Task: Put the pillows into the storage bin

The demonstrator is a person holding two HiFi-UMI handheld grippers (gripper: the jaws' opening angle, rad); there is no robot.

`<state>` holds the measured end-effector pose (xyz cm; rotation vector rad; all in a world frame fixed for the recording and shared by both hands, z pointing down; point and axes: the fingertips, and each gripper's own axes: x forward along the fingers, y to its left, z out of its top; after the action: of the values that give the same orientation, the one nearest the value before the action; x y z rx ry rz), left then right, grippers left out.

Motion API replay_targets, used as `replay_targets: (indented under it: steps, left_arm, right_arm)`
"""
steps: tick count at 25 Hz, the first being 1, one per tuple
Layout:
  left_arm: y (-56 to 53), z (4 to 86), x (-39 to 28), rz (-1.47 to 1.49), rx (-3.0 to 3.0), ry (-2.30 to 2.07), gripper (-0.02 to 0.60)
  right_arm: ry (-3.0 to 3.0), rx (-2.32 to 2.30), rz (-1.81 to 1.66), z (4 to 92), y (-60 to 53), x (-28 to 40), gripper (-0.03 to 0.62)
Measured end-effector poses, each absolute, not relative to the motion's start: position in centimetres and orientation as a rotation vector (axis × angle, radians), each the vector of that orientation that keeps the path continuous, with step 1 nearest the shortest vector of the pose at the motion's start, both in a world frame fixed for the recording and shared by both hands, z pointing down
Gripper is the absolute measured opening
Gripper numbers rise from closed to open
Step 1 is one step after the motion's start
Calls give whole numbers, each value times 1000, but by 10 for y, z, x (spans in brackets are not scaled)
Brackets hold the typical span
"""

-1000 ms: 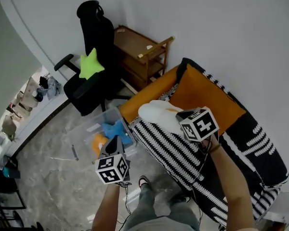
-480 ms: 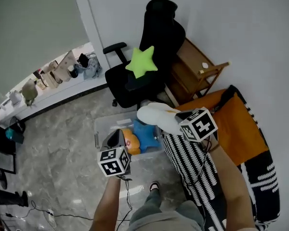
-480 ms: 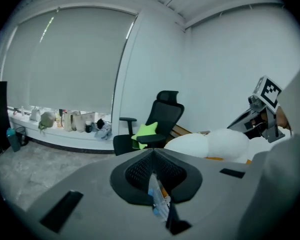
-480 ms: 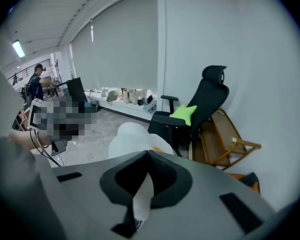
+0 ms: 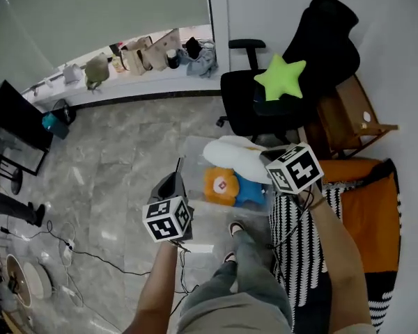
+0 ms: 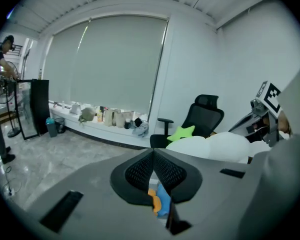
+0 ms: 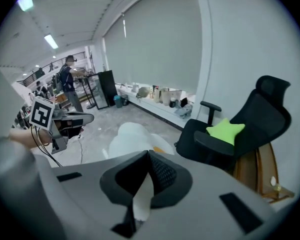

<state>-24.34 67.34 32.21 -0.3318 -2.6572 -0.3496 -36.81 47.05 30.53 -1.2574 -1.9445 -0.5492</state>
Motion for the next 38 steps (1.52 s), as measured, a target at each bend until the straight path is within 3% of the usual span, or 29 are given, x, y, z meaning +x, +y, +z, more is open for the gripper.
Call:
replay_targets:
  steps: [8, 20, 24, 38]
  left_arm:
    - [735, 349, -211, -423, -625, -2547, 6]
    - [768, 385, -204, -513, -850, -2428, 6]
    - [773, 399, -198, -537, -886, -2383, 6]
    - [784, 411, -198, -560, -898, -2371, 6]
  right_arm:
    - [-1706, -1470, -725, 368, 569, -378, 6]
    - [-1529, -1642, -843, 434, 629, -405, 12]
    - [-1526, -1632, -860, 459, 635, -409, 149]
    - [-1538, -1530, -736, 475, 625, -418, 126]
